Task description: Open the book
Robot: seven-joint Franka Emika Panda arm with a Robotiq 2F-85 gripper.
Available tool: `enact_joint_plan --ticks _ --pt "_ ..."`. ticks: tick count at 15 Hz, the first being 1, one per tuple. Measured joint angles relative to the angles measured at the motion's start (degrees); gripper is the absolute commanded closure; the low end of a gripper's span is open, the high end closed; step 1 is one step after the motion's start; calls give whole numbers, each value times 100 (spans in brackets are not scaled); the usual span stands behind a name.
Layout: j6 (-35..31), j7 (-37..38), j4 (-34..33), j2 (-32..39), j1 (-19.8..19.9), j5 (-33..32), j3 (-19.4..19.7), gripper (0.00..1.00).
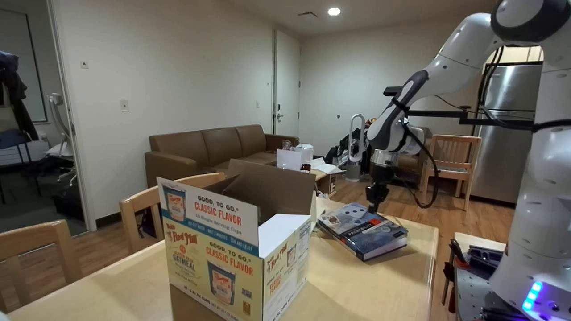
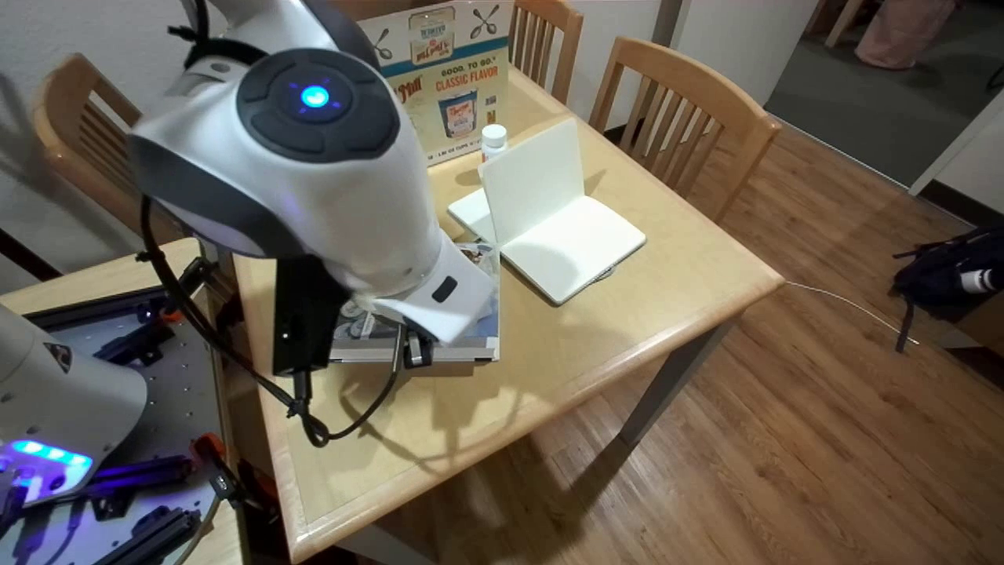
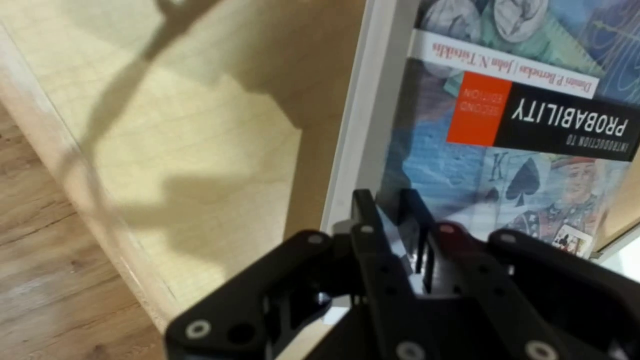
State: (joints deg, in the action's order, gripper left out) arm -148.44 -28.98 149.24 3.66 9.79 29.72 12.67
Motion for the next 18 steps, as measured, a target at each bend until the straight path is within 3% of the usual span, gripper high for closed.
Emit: enact_joint_plan --ticks 2,8,11,14,18 --pt "305 560 -108 -138 -49 -432 -118 96" --pt "998 1004 -486 -471 -242 -588 -483 96" --pt "1399 1708 -835 -496 -426 -1232 -676 96" --pt "2121 2232 -1363 -457 -670 -1672 -931 96" --pt "3230 2341 -2284 -61 -1067 -1598 -1317 96"
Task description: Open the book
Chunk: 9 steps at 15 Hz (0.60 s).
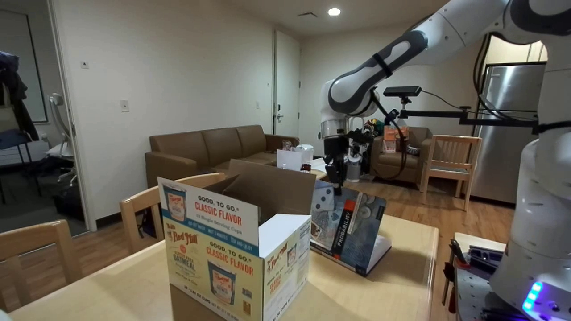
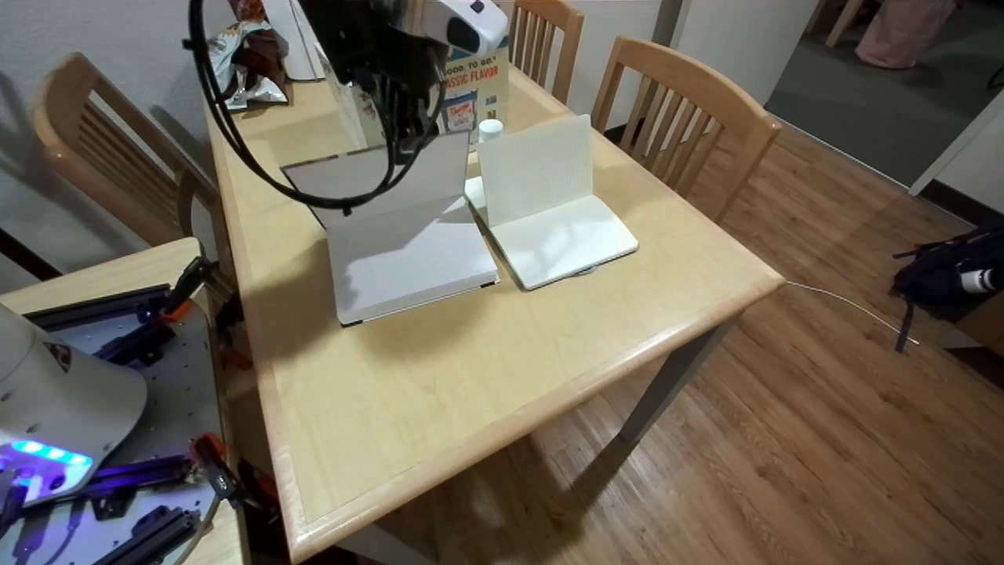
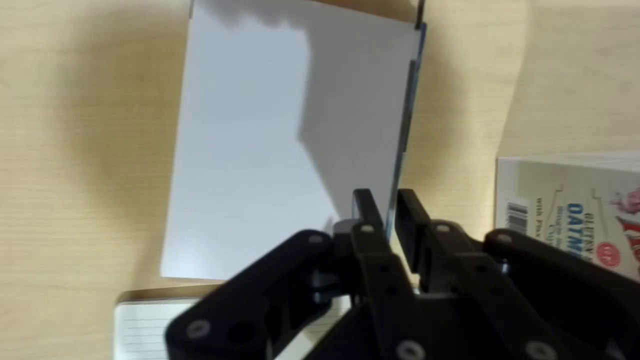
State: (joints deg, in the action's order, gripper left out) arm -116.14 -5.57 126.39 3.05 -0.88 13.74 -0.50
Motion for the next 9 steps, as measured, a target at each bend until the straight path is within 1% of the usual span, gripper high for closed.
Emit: enact_joint_plan --ticks 3,5,7,9 --pt "461 -8 -585 533 -240 53 -278 96" --pt "660 -15 -866 927 -326 53 -408 96" --pt "959 -120 -1201 1173 -317 90 -443 96" --pt "1180 -483 -1390 1331 -240 294 -441 96"
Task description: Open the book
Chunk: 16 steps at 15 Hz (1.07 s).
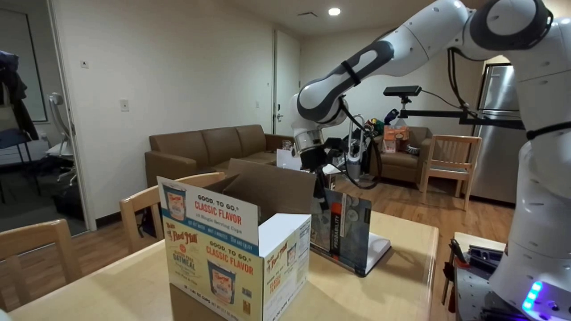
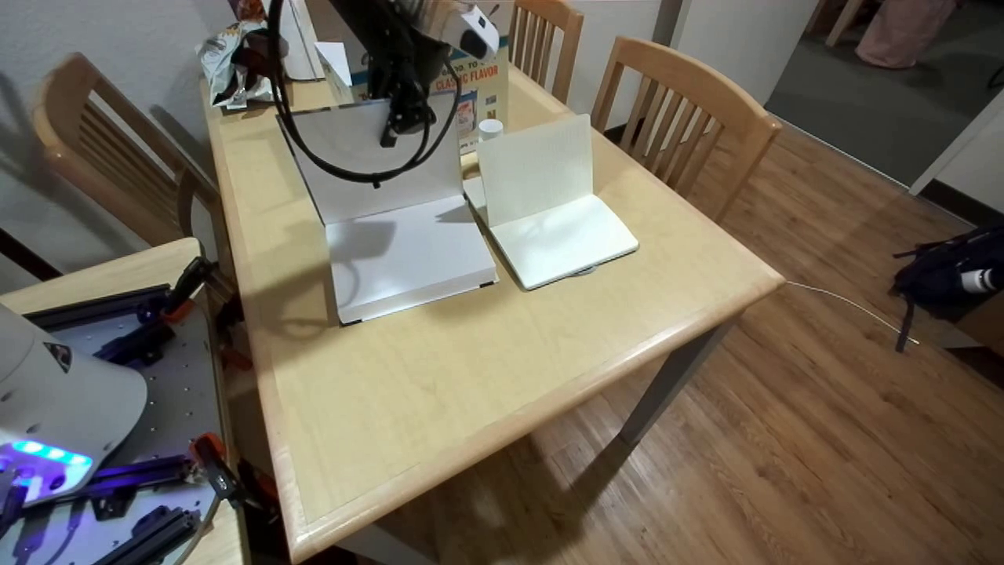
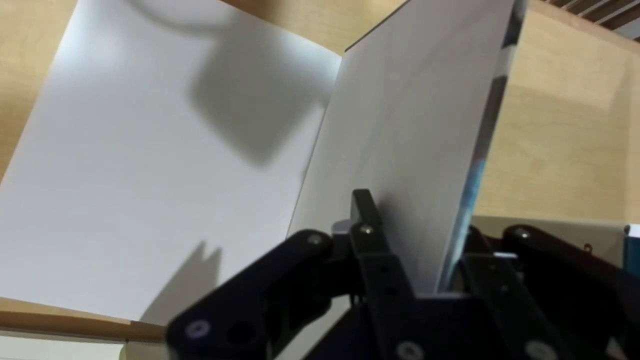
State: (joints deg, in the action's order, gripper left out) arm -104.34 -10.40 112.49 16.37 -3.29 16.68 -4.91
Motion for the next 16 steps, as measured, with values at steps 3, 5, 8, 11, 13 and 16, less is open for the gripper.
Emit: enact_joint_plan --ticks 3,5,8,11,13,16 --pt "38 -762 -146 297 154 373 -11 96" --pt "160 -1174 -372 576 189 492 -72 96" --pt "565 -1275 -914 932 120 327 -233 96" --pt "871 -931 -1492 1216 -210 -143 -348 96" --pt "1047 -593 -1839 1351 -493 -439 -386 96" --pt "1301 -176 -2297 1512 -849 -795 -425 58"
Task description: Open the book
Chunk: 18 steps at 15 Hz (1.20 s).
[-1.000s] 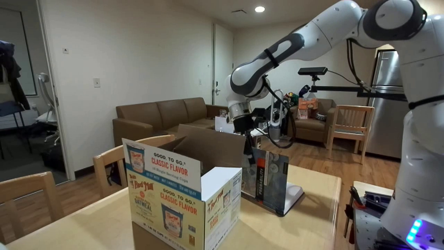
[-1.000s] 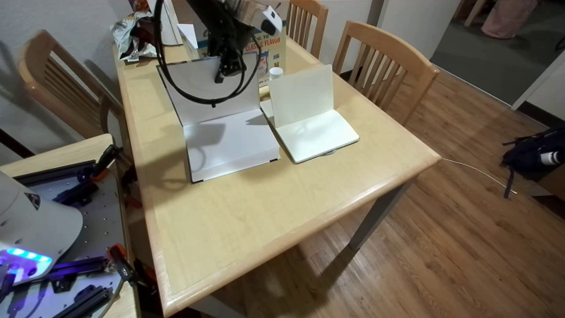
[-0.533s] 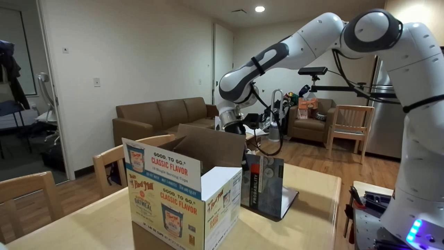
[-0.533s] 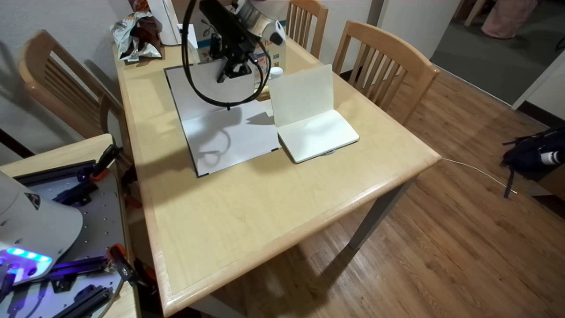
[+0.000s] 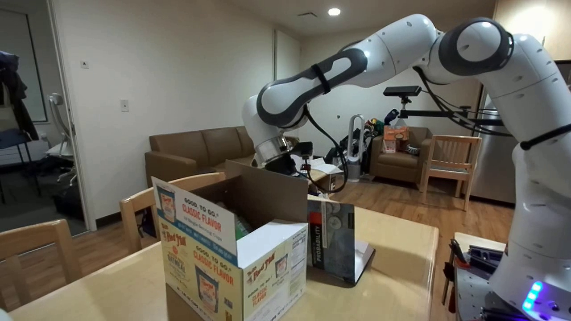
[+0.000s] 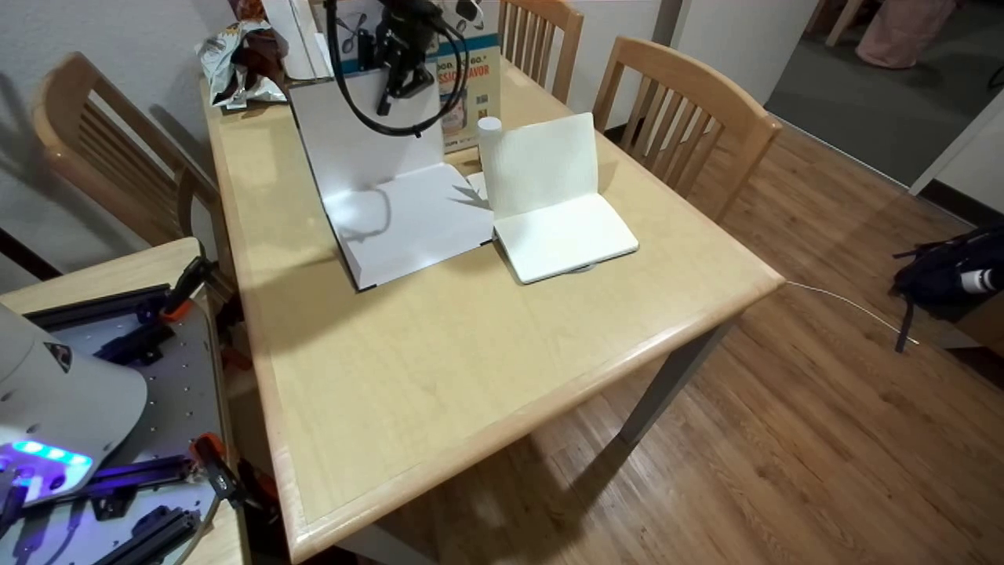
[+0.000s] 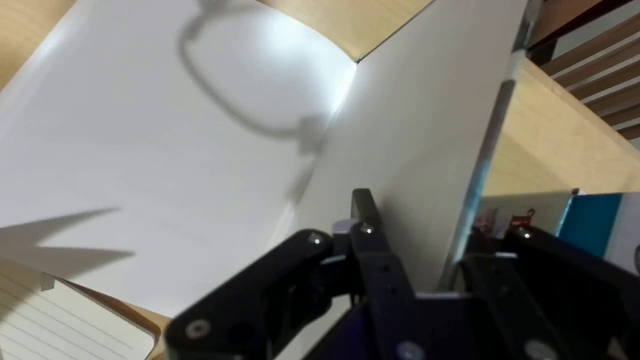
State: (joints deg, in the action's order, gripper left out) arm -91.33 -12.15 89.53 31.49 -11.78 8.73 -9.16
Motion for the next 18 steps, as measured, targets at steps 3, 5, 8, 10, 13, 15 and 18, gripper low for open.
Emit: enact_joint_plan --ticks 3,5,8,10,13,15,18 --pt "196 197 -362 174 -265 -131 -70 45" --pt "337 233 -590 294 -402 -131 -124 32" --pt "437 251 -917 498 -522 -131 -188 14" --pt "474 251 -1114 621 -572 -131 -212 3" --pt "571 251 -1364 808 -585 -130 -236 0" --pt "622 250 -1519 945 -580 -116 -237 0" --pt "656 232 -1762 1198 -532 9 -239 0"
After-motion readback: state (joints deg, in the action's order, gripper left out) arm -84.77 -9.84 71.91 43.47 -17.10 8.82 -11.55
